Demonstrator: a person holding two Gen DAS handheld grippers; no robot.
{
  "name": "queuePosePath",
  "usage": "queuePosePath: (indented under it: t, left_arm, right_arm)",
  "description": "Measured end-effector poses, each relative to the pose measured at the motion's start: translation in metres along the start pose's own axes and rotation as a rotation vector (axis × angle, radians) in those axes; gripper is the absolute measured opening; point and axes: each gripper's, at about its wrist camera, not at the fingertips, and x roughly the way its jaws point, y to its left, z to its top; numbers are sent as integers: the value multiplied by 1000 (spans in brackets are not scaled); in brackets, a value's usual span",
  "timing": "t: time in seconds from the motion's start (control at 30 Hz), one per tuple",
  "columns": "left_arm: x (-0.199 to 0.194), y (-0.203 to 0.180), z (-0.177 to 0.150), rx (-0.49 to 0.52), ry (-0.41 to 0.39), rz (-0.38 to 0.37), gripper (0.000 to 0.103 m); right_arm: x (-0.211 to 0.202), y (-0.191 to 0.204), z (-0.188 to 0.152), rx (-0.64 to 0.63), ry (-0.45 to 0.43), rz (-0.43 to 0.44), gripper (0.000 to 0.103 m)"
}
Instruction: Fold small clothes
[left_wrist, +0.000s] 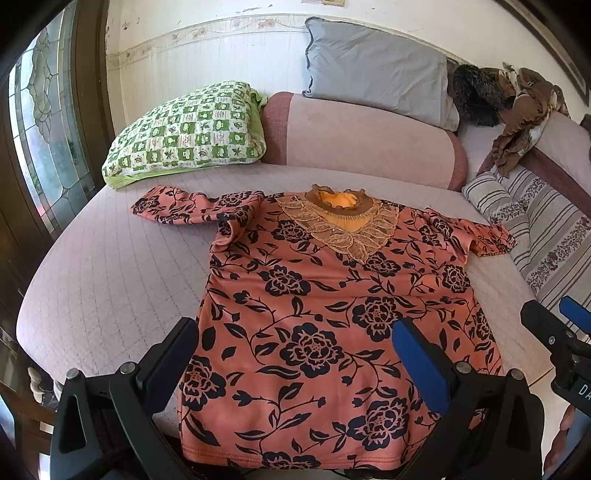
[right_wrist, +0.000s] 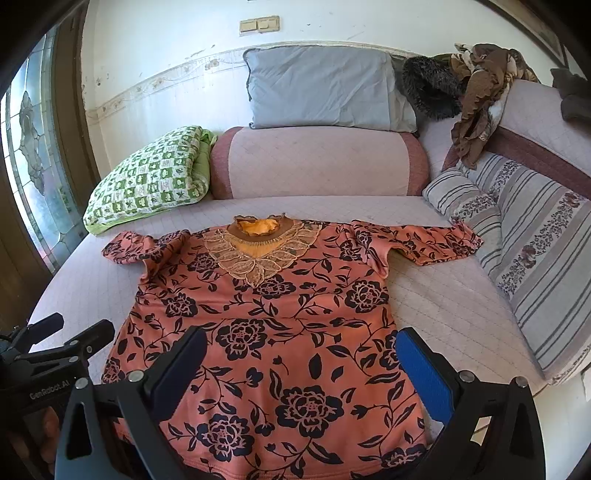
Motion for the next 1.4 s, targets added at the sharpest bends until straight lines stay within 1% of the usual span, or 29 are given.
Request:
queuePosePath:
  t: [0.67, 0.93, 1.4]
  left_arm:
    - [1, 2, 0, 8, -6, 11, 103]
    - [3, 7, -1, -11, 1, 13, 103]
    - [-1, 6, -2, -12, -9, 15, 103]
  right_arm:
    - [3, 3, 1, -9, 3, 3, 103]
    - [5, -1, -1, 7, 11, -2, 103]
    - [1, 1, -1, 4, 4, -8, 103]
